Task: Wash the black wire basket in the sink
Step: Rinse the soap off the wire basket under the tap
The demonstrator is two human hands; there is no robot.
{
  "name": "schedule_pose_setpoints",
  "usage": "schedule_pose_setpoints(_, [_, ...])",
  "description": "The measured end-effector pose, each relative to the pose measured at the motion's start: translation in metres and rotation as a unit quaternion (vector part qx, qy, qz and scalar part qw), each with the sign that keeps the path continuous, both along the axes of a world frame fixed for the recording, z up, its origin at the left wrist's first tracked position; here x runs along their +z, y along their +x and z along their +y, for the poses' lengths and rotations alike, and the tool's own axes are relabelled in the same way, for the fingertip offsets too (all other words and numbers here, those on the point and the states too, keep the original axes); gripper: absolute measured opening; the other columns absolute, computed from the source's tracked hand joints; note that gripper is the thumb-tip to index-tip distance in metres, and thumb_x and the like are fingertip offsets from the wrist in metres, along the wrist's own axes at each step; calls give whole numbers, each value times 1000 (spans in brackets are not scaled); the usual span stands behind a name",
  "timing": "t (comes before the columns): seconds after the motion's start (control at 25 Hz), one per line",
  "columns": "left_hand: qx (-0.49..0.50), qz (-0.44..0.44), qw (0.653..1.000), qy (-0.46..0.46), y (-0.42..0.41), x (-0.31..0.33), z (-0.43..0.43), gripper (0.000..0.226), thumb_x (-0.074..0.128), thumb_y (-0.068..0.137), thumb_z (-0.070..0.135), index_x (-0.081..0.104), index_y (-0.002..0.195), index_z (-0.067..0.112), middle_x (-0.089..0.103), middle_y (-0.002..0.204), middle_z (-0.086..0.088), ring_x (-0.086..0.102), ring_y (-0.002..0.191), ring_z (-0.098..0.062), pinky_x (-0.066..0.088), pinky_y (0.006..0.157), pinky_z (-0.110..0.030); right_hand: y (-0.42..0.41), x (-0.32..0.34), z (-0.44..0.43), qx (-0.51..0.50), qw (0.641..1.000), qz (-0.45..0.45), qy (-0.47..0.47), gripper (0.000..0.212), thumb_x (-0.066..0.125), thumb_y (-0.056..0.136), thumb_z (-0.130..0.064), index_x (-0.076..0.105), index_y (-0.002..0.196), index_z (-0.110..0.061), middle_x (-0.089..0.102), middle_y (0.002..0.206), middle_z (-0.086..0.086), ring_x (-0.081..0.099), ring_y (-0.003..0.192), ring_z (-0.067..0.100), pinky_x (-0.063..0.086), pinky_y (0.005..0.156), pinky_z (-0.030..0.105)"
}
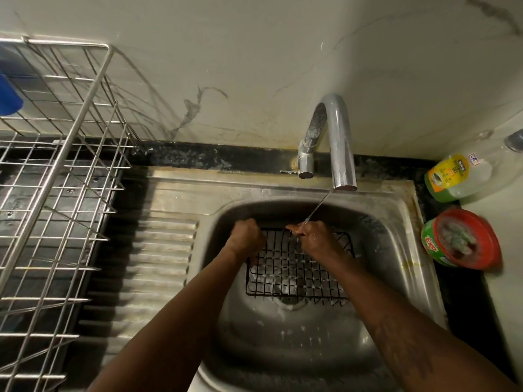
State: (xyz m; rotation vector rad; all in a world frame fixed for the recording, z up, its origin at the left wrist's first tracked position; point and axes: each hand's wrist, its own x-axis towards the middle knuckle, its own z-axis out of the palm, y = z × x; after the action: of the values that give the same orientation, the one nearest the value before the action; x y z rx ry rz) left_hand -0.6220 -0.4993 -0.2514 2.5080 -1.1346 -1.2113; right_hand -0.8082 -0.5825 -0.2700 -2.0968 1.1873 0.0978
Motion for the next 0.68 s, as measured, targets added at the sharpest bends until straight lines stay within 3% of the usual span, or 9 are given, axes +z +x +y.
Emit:
schedule_pose_setpoints(0.08, [-38,-48,997,-41,-13,1,2,17,55,99,19,62,84,16,62,80,-1,59,64,-9,48,58,-21,1,1,1,-6,1000,-1,8,43,55,96,4,68,129,-21,66,133,5,64,116,17,54,99,31])
schedule_pose_setpoints(0.16, [-114,-107,985,-68,-18,-5,1,15,55,100,21,66,91,18,63,82,0,59,65,-9,52,60,-23,3,3,-1,-6,1000,11,17,45,57,94,4,68,127,-25,67,131,1,65,112,15,57,95,36])
schedule_pose_setpoints(0.28, [-172,-49,980,-89,-20,-10,-4,14,52,101,18,66,100,17,63,89,0,60,72,-10,54,66,-24,-1,5,-4,6,999,40,23,42,57,93,3,71,121,-25,70,119,0,67,94,10,61,84,35])
schedule_pose_setpoints(0.44, [-226,-36,965,-129,-23,-20,-11,19,48,102,11,67,101,14,68,91,-6,60,71,-13,39,56,-15,-11,7,-3,17,999,46,24,47,57,91,3,69,125,-26,71,111,0,67,76,11,62,68,33])
schedule_pose_setpoints(0.52, [-228,-29,963,-138,-30,-23,-16,22,47,102,13,69,99,13,68,89,-7,63,75,-20,40,59,-20,-19,7,-4,32,998,46,10,45,58,91,-1,71,123,-29,72,105,-1,67,76,11,62,70,34])
schedule_pose_setpoints(0.68, [-236,-26,961,-138,-38,-24,-24,23,47,102,14,70,99,14,68,89,-5,57,75,-13,36,60,-20,-19,9,-7,56,997,51,-20,27,59,92,-6,76,98,-26,70,83,-5,63,71,8,60,72,38])
